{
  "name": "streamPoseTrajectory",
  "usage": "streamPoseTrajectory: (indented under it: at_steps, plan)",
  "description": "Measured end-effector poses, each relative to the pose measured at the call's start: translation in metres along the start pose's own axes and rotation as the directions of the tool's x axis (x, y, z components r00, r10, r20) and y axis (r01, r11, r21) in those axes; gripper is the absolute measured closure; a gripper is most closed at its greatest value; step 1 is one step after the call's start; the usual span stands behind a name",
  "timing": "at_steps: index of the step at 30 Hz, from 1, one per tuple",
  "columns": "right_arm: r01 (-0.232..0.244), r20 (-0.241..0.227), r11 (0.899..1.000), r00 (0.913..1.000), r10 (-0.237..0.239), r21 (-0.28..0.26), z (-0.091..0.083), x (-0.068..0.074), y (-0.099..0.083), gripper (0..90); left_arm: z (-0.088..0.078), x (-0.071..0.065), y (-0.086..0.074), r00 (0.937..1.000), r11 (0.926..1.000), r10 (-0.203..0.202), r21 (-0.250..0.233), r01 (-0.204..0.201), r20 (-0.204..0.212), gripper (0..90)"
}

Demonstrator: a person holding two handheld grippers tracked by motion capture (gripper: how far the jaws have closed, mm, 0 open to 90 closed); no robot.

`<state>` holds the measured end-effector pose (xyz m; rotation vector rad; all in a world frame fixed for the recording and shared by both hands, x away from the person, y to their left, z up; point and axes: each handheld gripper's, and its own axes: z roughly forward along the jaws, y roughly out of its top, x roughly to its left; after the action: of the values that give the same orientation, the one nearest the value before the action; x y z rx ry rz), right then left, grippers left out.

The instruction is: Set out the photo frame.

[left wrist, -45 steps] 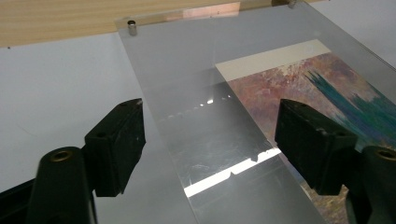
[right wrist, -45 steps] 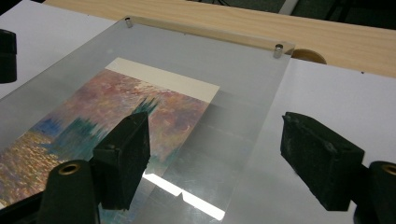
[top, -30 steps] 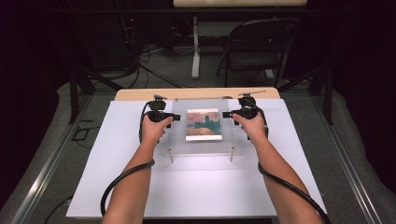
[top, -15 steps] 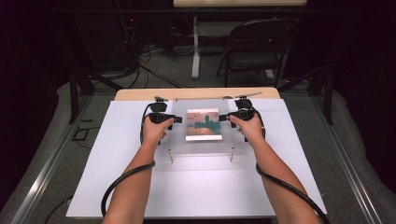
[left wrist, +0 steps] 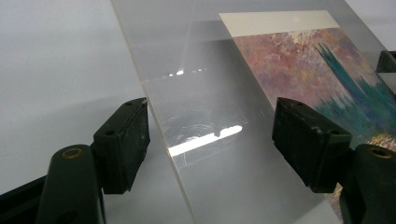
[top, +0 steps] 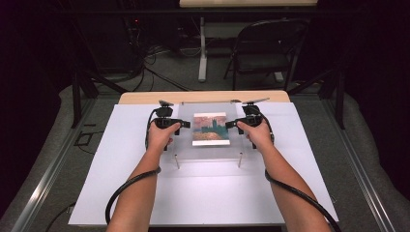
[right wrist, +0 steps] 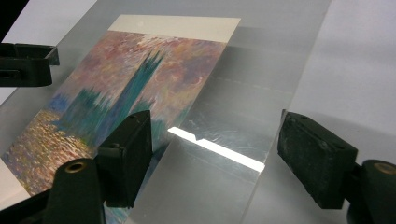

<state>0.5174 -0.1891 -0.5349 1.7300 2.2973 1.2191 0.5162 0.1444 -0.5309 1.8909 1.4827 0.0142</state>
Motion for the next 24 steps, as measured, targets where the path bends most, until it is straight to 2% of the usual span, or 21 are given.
streamPoseTrajectory:
  at_steps: [3,6,16,24]
  plan:
    - [-0.001,-0.006,1.0,1.0,0.001,0.006,0.0019,0.0005,-0.0001,23.9,0.0006,-0.0008,-0.0002,0.9999,0.9999,-0.014,0.008,0.014,0.005,26.1]
    - [-0.016,-0.016,1.0,0.9997,0.016,0.004,0.0035,0.0001,-0.0005,23.4,0.0014,0.0002,-0.001,0.9991,0.9994,-0.028,0.023,0.027,0.033,25.1]
    - [-0.01,-0.005,0.999,0.9999,0.011,0.033,0.0033,0.0026,0.0025,23.0,0.0015,-0.0014,0.0005,0.9996,0.9995,-0.02,0.023,0.02,0.021,25.3]
    - [0.002,0.0,1.0,1.0,-0.002,0.024,0.0023,0.0033,0.0022,22.9,0.0008,-0.0017,0.0015,0.9998,0.9997,-0.006,0.024,0.006,0.021,25.3]
